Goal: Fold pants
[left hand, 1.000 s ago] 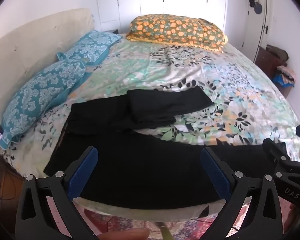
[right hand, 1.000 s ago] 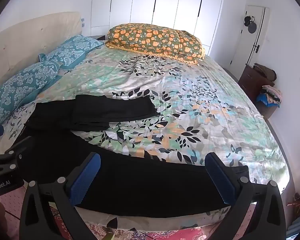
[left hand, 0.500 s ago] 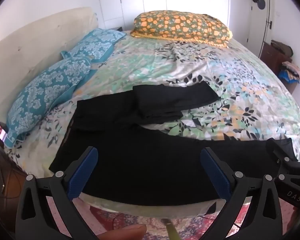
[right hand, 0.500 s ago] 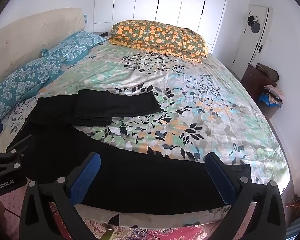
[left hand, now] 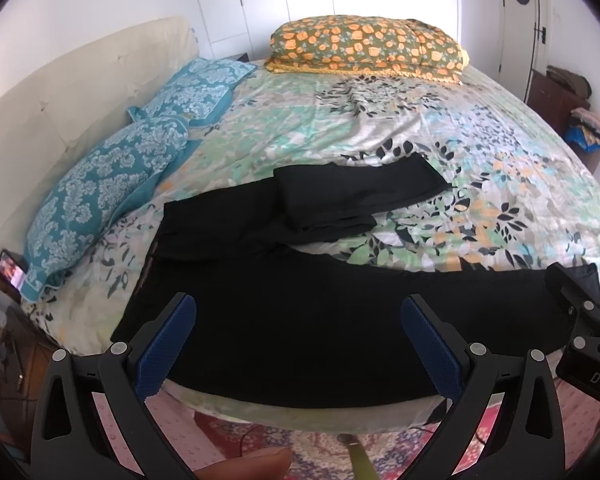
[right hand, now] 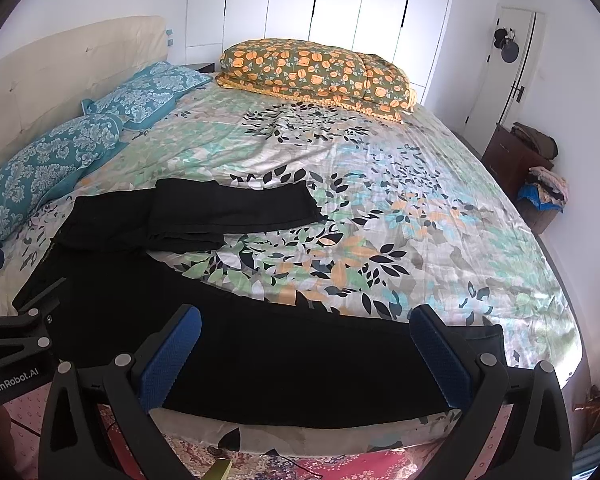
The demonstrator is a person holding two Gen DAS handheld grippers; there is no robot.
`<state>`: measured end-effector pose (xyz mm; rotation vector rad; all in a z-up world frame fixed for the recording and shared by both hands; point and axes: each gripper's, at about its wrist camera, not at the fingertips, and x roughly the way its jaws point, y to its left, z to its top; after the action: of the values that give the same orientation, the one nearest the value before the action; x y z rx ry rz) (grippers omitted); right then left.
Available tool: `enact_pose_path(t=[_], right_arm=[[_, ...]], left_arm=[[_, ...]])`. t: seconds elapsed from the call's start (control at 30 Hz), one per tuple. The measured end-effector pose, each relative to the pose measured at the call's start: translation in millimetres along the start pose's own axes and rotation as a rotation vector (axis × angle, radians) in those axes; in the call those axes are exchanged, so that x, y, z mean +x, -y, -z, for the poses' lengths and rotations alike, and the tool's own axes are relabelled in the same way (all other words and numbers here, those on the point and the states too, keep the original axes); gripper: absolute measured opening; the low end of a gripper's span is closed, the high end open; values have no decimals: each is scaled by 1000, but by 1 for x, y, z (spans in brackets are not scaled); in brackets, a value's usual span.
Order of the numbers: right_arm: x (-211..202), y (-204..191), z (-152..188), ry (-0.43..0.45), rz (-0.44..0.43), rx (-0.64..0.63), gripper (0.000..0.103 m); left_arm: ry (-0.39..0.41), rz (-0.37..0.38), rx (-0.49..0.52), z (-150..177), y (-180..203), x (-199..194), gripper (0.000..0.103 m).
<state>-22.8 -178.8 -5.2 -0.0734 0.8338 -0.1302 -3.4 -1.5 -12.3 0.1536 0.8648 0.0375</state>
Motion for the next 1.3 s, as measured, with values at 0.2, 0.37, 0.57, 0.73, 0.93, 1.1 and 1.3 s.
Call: enact_pose_path(t=[0.2, 0.37, 0.57, 0.73, 0.93, 1.1, 1.3], right_arm=[[0, 2, 0, -2, -4, 9, 103], [1, 2, 0, -3, -3, 7, 103], [2, -1, 1, 4, -4, -8, 103], [0, -6, 2, 13, 10, -28, 103], [4, -4, 3, 9, 60, -50, 103], [8, 2, 4, -5, 65, -40, 103], [10, 6, 4, 4, 82, -43, 103]], left_arm=[[-1, -13, 13, 1, -1, 1, 103], [-5, -18, 18, 2, 0, 2, 103], [-10, -19, 19, 3, 0, 4, 103], [-31, 4, -17, 5, -2, 9, 103], [-74, 65, -72, 11, -9, 19, 103], [-86, 116, -110, 12, -12, 24, 103], [-87, 144, -116, 12, -13, 25, 103]])
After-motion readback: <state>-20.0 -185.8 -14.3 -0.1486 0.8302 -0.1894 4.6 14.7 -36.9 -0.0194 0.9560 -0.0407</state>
